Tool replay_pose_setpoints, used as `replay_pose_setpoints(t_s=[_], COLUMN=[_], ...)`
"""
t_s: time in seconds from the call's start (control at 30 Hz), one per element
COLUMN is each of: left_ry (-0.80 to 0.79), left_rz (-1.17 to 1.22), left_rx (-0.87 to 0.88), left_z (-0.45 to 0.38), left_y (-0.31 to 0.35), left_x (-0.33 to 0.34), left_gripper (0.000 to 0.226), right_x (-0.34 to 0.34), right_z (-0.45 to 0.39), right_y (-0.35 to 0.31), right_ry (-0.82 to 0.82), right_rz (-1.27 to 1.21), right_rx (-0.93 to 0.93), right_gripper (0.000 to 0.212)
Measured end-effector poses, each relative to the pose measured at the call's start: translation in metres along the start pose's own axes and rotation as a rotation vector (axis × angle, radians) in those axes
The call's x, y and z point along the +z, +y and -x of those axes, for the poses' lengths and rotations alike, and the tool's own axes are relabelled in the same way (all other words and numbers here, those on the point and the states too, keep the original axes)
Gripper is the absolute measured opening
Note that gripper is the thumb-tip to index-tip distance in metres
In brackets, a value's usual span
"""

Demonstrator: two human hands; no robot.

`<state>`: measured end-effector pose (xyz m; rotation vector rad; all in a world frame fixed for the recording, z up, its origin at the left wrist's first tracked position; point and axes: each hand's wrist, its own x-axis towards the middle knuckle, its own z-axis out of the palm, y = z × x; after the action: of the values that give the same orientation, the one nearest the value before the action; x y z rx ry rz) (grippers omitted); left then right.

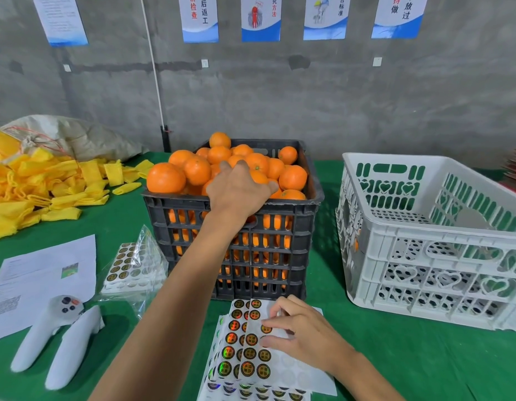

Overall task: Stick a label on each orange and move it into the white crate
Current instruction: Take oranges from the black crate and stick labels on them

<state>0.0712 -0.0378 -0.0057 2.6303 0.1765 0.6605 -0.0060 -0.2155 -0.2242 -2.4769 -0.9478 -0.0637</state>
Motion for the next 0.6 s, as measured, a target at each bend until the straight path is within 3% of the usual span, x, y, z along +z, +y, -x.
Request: replay_pose_setpoints(t_s=[0.13,0.5,0.6], left_ry=[0.0,0.008,0.011], left_rz=[-0.006,0.008,0.009], left_rx=[0.003,0.008,0.01], left_z=[0.0004,0.0014,0.0017], left_y=[-0.0005,0.0008,0.0006], left_x=[-0.0005,-0.0019,-0.0014], left_gripper=[0.076,0.077,0.077], right_x=[-0.0019,-0.0037,-0.0005], right_z=[-0.001,-0.0026,-0.0014], right_y=[-0.0008,-0.0052,-0.0054], right_ry=[-0.007,0.004,0.053], right_rz=[-0.083,0.152,0.056], right_rx=[0.014,-0.118,-0.049], right_gripper=[0.049,0.045,0.039])
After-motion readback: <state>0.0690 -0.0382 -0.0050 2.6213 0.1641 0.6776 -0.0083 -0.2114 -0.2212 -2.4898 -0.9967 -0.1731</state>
